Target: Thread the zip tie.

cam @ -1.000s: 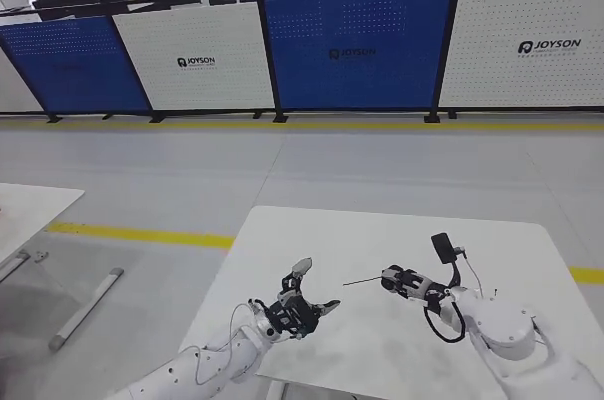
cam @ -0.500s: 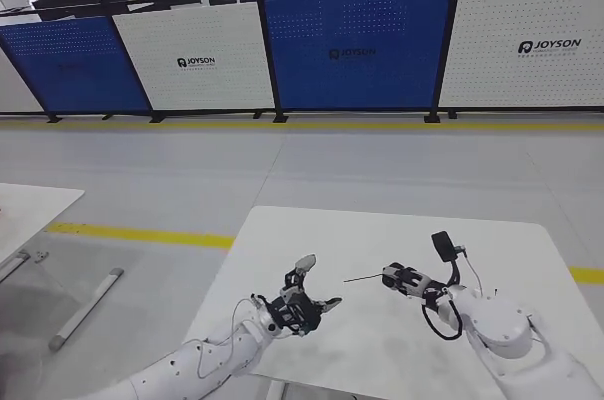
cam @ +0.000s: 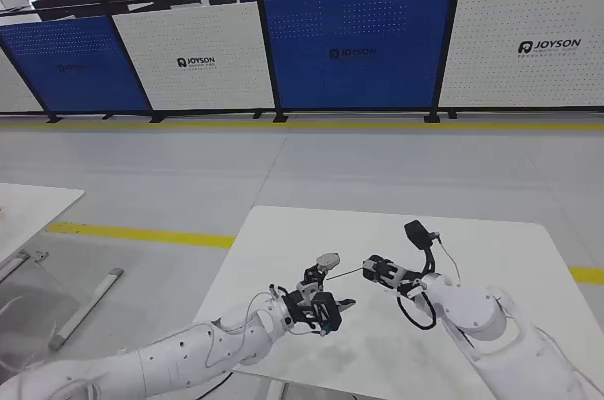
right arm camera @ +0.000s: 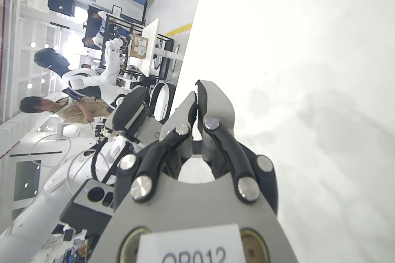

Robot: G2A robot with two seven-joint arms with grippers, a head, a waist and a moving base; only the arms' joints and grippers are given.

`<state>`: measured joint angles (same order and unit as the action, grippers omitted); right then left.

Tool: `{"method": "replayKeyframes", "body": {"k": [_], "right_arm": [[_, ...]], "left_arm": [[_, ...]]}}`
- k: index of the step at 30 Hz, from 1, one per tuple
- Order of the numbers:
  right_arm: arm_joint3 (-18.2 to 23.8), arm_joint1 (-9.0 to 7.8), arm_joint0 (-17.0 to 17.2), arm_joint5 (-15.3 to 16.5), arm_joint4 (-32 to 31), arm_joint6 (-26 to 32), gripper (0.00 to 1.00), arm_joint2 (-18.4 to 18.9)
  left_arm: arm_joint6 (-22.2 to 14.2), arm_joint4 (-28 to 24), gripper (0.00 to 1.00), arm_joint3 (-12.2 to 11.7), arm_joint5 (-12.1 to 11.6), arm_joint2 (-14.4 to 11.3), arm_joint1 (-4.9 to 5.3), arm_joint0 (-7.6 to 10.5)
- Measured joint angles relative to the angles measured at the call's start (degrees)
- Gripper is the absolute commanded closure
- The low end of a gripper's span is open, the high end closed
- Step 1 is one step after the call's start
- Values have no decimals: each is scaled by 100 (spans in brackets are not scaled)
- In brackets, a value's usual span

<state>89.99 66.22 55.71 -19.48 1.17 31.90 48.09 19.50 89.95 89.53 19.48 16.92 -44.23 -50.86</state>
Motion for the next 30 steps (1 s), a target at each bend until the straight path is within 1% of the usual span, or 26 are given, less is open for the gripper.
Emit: {"method": "replayKeyframes", "body": {"k": [5,7,8,11,12,13,14,15,16,17,18,19,21,23,28,29,30], "right_arm": [[0,0,0,0,1,0,100,0],[0,0,0,0,1,0,100,0],[0,0,0,0,1,0,100,0],[0,0,0,0,1,0,100,0],[0,0,0,0,1,0,100,0],[0,0,0,0,1,0,100,0],[0,0,0,0,1,0,100,0],[0,0,0,0,1,0,100,0],[0,0,0,0,1,0,100,0],[0,0,0,0,1,0,100,0],[0,0,0,0,1,0,100,0],[0,0,0,0,1,0,100,0],[0,0,0,0,1,0,100,0],[0,0,0,0,1,0,100,0],[0,0,0,0,0,0,100,0],[0,0,0,0,0,0,100,0],[0,0,0,0,0,0,100,0]], "left_arm": [[0,0,0,-1,0,0,0,0],[-69,0,0,-48,0,12,-8,26],[-128,0,0,-94,0,-1,-14,76],[-312,0,0,-220,0,-190,-37,356],[-360,0,0,-257,0,-293,-46,481],[-398,0,9,-279,0,-380,-53,572],[-433,0,36,-295,0,-473,-59,660],[-475,0,39,-307,0,-603,-67,768],[-500,0,42,-308,0,-685,-72,831],[-508,0,52,-308,0,-723,-77,861],[-498,0,52,-313,0,-730,-81,864],[-479,0,55,-321,0,-726,-83,853],[-431,0,58,-335,0,-718,-87,825],[-390,0,65,-346,0,-717,-88,813],[-295,0,74,-358,0,-718,-88,772],[-291,0,80,-361,0,-718,-87,767],[-287,0,83,-366,0,-718,-87,763]]}}
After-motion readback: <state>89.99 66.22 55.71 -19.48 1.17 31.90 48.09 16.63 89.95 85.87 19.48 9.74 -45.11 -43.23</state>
